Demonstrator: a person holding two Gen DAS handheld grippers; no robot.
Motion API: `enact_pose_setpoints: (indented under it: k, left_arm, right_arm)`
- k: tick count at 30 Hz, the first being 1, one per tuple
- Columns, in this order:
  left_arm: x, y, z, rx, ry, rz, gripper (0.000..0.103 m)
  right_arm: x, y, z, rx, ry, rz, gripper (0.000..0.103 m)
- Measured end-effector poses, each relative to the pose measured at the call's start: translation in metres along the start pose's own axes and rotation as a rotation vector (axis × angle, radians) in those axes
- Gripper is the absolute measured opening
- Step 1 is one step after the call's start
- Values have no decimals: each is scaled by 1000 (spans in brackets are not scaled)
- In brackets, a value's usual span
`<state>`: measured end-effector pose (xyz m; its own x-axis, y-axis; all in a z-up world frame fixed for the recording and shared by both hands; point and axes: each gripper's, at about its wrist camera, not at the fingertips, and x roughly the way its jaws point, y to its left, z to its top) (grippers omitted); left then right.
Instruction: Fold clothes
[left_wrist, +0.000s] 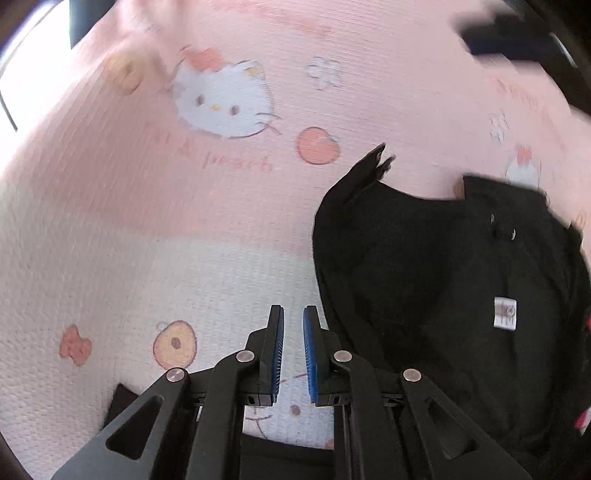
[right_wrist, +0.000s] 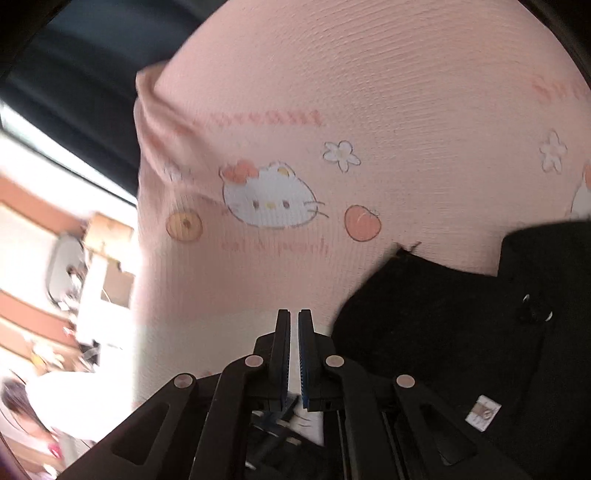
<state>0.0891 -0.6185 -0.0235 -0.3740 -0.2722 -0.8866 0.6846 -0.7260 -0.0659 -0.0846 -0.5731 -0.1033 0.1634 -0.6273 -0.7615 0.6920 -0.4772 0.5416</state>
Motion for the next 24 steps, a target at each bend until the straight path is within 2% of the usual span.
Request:
enact_pose_setpoints:
  k: [1,3,4,6,8,9,10,11,12,14,16,17,21,24]
  left_arm:
    - [-2,8,0,-30,-5,-53,9]
    - [0,21,8,-109,2,-207,10]
    - [0,26,9,-134,23,-253,10]
    - [5,26,16,-140,85,-286,13]
    - [10,18,26,-87,90,-284,17]
    - [13,13,30,-48,81,-291,25]
    - [17,9,33,-13,81,-300,44]
    - [21,5,35,15,81,-314,57]
    - [23,1,38,34,82,-335,74]
    - [30,-7,44,59,85,-383,75]
    - [43,-8,56,27,95,-451,75]
    - [50,-5,61,6,108,-459,75]
    - [97,4,86,-38,202,-417,75]
    - [129,2,97,30,186,-401,75]
  right_arm:
    - [1,-1,-4,-21,6,-32,3]
    - [2,-9,-14,-40,22,-77,3]
    - [3,-15,-18,-37,32,-91,3]
    - [1,-32,-26,-7,48,-108,3]
    - [-5,-52,-35,15,47,-129,6]
    - [-7,-60,-38,21,45,-145,10]
    - [-12,-70,-43,24,41,-169,29]
    - [-17,-79,-49,35,33,-186,45]
    - [-22,-91,-53,56,18,-199,51]
    - [-31,-113,-61,100,-8,-212,55]
    - [-35,-136,-67,150,-28,-241,55]
    - [-36,-147,-69,173,-39,-262,56]
    - [-31,-182,-78,228,-59,-337,56]
    - [-23,-201,-86,265,-51,-373,57]
